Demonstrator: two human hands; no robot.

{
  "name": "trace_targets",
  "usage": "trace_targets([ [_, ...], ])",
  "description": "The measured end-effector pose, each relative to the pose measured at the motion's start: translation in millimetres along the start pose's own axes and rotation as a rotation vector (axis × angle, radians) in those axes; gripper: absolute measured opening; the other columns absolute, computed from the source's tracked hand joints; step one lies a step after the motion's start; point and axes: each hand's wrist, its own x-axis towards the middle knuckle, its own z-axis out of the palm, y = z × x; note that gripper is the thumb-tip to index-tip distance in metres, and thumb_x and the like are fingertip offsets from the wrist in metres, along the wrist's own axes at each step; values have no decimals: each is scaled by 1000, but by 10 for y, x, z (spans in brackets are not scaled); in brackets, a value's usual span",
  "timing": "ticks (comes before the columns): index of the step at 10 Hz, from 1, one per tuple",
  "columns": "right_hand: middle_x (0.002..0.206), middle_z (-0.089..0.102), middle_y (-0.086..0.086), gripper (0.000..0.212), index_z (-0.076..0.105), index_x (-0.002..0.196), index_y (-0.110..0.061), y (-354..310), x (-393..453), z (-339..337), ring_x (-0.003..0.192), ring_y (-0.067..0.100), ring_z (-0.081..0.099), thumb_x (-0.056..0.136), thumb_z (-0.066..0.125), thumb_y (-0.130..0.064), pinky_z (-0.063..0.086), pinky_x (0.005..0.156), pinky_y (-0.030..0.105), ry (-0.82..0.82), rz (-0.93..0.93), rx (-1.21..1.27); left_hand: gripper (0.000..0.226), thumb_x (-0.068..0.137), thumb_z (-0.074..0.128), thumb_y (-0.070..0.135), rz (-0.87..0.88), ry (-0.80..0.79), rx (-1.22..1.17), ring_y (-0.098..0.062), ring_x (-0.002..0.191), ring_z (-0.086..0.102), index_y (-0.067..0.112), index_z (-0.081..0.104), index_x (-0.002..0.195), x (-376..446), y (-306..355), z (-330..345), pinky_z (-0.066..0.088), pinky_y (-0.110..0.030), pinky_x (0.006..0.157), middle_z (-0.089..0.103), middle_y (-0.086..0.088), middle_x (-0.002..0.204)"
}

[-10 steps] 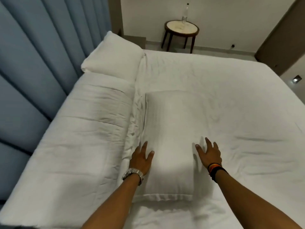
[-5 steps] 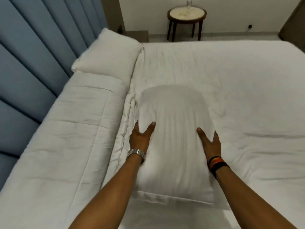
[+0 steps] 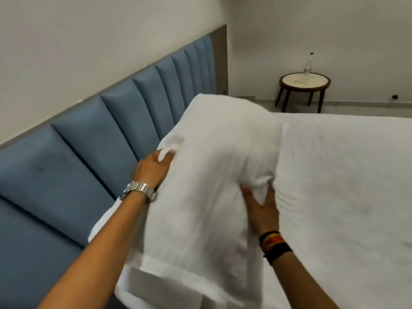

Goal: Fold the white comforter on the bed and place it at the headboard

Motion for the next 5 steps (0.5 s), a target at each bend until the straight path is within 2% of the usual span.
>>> trace_targets([
  [1, 165, 37, 14, 136, 7, 165, -42, 326, -196, 709, 145, 37, 46, 55, 61, -99, 40, 118, 46, -219, 174, -165, 82, 93, 30, 79, -168, -131, 219, -39, 144, 44, 28, 44, 156, 270, -879, 6, 38, -45, 117, 43, -14, 160],
  [2, 174, -13, 9, 132, -22, 159, -48, 621, -176, 1358, 161, 35, 2, 63, 52, -99, 17, 125, 59, -154, 57, -382, 89, 93, 23, 80, -116, -159, 311, -36, 156, 19, 28, 19, 165, 293, -1590, 527, 21, -49, 126, 15, -15, 171],
  [3, 170, -32, -4, 100, -19, 157, -55, 738, 20, 1815, 158, 26, -25, 82, 33, -95, -4, 124, 63, -172, -216, -675, 72, 102, 13, 67, 71, -97, 340, -24, 160, -7, 38, -7, 164, 136, -2042, 1071, -2, -48, 128, -10, -3, 173],
  [4, 168, -35, -8, 90, -21, 155, -59, 952, 182, 1937, 156, 29, -29, 83, 21, -95, -2, 122, 70, -264, -165, -865, 73, 99, 7, 68, 105, -38, 366, -25, 160, -6, 37, -5, 165, 121, -2215, 1285, -3, -49, 128, -9, -3, 173],
  [5, 172, -27, -4, 91, -16, 157, -58, 869, 191, 1872, 158, 31, -25, 85, 24, -94, -4, 122, 70, -281, -163, -845, 75, 98, 8, 70, 122, -12, 345, -28, 160, -3, 38, -2, 165, 185, -2138, 1247, 0, -52, 128, -3, -6, 174],
])
